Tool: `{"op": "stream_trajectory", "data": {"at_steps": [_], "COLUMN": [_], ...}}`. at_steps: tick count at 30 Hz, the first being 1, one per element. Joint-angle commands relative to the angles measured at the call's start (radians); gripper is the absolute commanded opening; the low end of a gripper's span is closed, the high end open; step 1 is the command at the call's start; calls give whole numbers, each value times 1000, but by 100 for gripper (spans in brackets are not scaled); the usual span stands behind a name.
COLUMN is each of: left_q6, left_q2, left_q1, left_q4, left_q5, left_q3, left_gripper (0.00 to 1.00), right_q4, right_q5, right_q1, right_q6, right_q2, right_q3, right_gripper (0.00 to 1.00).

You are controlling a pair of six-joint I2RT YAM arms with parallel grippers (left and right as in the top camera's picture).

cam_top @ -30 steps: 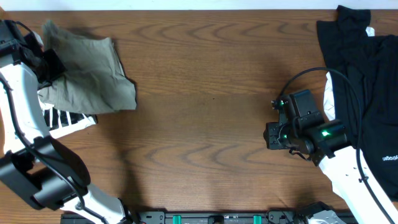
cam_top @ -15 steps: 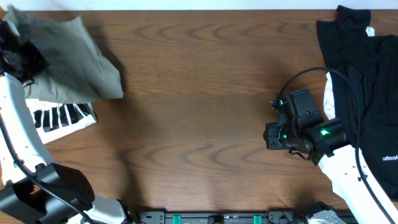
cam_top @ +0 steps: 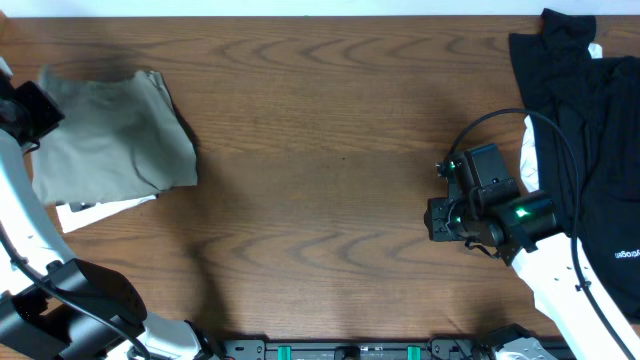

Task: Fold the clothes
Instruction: 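Lower the shorts onto the white shirt at left and release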

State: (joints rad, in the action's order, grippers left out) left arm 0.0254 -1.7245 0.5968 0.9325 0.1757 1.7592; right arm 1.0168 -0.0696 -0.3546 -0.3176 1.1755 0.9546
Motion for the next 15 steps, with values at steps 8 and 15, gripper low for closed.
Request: {"op": "stream_trajectory", "data": {"at_steps": [8,15], "left_q6": [-2,40], "left_q2": [2,-1], "left_q1": [3,3], "left_q4": [2,8], "left_q5": [-11,2], "left_q3": [-4,-9], "left_gripper": [42,47], "right_q4": [1,2], "right_q5": [13,13], "right_q1": [5,5], "right_q6": [15,15], "right_q2": [4,4], "right_q3": [6,6], "right_gripper": [43,42]}}
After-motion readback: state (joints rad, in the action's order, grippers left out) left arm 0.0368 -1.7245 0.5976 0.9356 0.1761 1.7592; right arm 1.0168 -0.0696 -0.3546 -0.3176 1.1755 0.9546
